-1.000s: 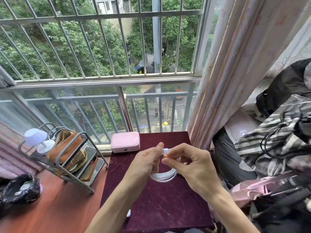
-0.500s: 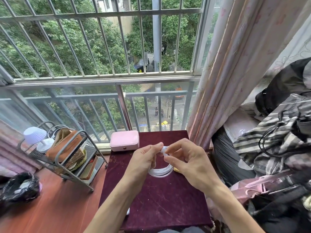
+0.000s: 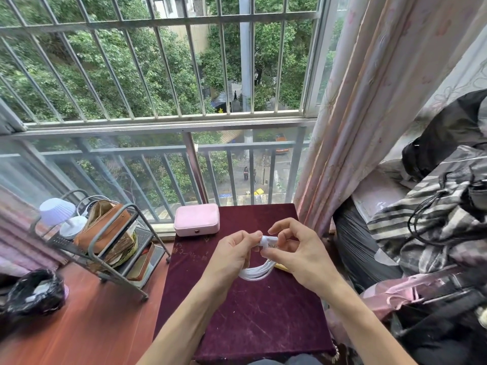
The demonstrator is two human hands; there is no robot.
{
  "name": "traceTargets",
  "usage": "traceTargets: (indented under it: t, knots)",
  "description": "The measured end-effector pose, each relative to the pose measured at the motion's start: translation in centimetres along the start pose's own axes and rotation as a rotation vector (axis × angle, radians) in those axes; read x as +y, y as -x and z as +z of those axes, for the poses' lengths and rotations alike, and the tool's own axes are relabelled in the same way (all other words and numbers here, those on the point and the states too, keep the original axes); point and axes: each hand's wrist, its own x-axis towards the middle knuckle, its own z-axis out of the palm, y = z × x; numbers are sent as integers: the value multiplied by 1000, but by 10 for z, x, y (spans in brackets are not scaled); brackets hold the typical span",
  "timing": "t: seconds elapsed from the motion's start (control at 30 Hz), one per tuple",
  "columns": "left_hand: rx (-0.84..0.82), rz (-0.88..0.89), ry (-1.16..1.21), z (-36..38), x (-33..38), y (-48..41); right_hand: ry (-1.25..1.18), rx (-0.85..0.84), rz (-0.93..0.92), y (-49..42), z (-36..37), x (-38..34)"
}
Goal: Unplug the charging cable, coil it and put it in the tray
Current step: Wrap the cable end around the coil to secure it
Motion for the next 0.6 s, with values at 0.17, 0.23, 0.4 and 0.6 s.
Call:
traceTargets:
  t: [0.17, 0.23, 0.4, 0.6]
  knots:
    - [40, 26, -33, 3, -8, -4, -251, -72, 115, 2, -2, 4]
    - [53, 80, -63, 4, -11, -5, -351, -91, 157, 2, -5, 3]
    - [46, 170, -140, 5, -14, -3, -570, -123, 259, -1, -5, 3]
    - [84, 212, -223, 4, -18, -6, -694, -151, 288, -4, -4, 1]
